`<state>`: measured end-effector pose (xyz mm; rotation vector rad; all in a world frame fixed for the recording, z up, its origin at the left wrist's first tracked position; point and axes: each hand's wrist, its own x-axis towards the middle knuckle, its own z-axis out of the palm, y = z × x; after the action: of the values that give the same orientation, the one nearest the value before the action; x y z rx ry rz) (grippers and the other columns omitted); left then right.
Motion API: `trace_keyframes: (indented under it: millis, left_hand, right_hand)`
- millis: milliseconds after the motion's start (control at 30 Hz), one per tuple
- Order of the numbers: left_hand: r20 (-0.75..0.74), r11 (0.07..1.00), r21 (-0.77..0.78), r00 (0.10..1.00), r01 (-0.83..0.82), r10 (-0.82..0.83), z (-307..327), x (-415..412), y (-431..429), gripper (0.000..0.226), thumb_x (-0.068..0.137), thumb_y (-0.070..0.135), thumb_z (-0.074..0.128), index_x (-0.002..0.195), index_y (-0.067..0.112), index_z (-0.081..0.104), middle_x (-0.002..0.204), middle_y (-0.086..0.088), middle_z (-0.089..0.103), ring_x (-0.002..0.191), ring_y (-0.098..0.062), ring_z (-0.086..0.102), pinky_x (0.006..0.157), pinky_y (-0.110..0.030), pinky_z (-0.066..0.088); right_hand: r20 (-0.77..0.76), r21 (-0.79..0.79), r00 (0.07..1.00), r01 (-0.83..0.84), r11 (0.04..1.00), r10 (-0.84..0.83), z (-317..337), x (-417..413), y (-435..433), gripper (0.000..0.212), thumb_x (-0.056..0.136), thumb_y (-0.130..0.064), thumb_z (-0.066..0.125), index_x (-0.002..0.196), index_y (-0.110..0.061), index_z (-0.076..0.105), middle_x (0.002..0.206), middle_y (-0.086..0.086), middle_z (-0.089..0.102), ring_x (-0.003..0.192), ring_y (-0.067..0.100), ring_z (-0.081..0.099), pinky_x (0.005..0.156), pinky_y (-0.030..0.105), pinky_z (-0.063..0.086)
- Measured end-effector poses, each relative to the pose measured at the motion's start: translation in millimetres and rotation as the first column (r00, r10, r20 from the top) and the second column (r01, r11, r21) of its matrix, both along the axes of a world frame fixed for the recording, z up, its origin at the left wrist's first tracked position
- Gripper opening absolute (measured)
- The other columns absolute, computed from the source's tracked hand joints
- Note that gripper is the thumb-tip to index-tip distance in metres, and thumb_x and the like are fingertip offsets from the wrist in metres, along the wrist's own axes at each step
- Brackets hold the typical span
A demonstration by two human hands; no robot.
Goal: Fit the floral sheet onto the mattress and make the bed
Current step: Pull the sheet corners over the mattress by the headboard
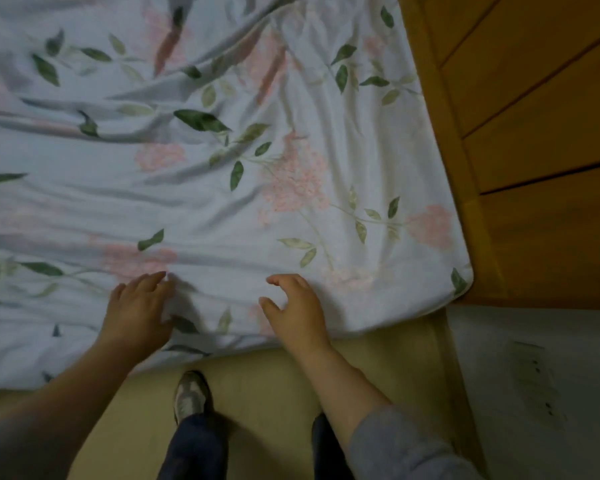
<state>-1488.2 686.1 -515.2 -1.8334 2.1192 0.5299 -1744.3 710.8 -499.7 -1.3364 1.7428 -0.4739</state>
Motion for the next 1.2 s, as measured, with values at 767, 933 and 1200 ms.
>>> trace_keyframes:
  millis: [767,933,1200]
  left_hand:
    - [-0.382,0.995,0.044,0.919,-0.084,0.094,5.0,106.1,-0.4,0.036,0.087,0.049,0.054,0.089,0.016,0.067,0.084,-0.005,0.058,0.074,-0.023,0.058,0.064,-0.031,0.046]
    - [-0.417,0.966,-0.027,0.882,-0.256,0.222,12.0,115.3,-42.7,0.025,0.087,0.03,0.063,0.099,0.008,0.066,0.096,-0.012,0.06,0.078,-0.03,0.062,0.067,-0.034,0.048]
    - [-0.429,0.933,-0.159,0.873,-0.324,0.23,16.4,127.7,-150.3,0.033,0.085,0.026,0.066,0.111,0.006,0.062,0.107,-0.016,0.057,0.083,-0.036,0.063,0.072,-0.042,0.052]
  right_hand:
    - [-0.385,0.223,0.796,-0.411,0.884,0.467,-18.0,141.6,-2.7,0.029,0.094,-0.035,0.049,0.103,-0.014,0.066,0.104,0.008,0.061,0.099,0.026,0.055,0.083,0.034,0.043]
    - [-0.422,0.051,0.865,-0.278,0.959,0.273,-5.6,140.6,-48.1,0.035,0.095,-0.039,0.049,0.116,-0.014,0.063,0.111,0.008,0.062,0.103,0.025,0.058,0.086,0.035,0.048]
    - [-0.452,-0.043,0.854,-0.31,0.95,0.258,9.9,161.1,-190.3,0.035,0.096,-0.029,0.05,0.128,-0.015,0.054,0.128,0.008,0.05,0.112,0.026,0.052,0.09,0.034,0.043]
